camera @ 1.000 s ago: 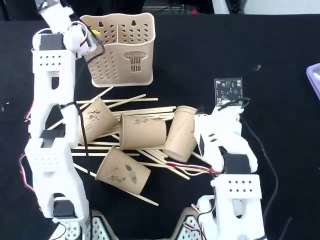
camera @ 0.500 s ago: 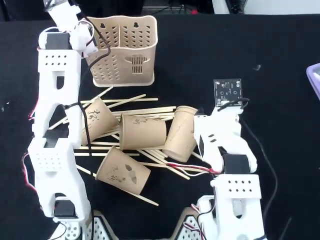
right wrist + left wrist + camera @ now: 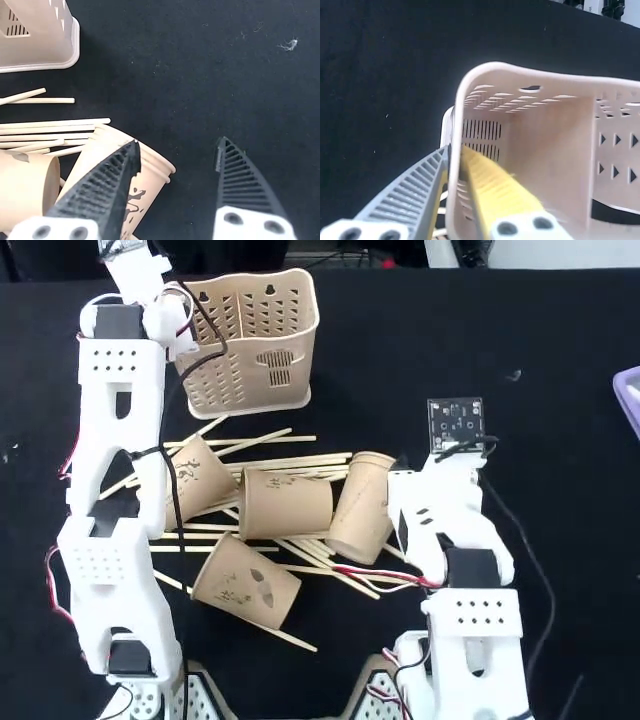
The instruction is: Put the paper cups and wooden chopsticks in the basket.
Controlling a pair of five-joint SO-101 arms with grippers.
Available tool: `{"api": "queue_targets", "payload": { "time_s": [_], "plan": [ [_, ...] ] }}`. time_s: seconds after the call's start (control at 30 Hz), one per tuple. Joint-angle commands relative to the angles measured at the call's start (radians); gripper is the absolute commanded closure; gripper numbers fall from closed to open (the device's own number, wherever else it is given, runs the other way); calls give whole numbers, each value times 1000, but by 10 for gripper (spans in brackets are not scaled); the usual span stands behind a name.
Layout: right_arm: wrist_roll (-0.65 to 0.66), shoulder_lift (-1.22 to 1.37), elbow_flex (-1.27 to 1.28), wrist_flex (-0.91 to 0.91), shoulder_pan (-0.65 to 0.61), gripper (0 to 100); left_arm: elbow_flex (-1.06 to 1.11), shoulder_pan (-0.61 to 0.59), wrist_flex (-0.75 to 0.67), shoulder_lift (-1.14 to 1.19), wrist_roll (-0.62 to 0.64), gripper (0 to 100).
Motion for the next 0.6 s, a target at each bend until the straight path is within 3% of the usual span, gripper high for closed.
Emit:
{"api": "queue_targets", "payload": {
  "time_s": [0.0,0.1,0.57],
  "plan": [
    [-6,2,-7,-23,-14,758,-38,25,3,-9,-6,809],
    [-6,2,-7,-23,-14,758,-62,18,3,-17,-5,759],
    [-8,2,-7,-23,-14,758,-348,-15,12,-17,-5,756]
  ]
}}
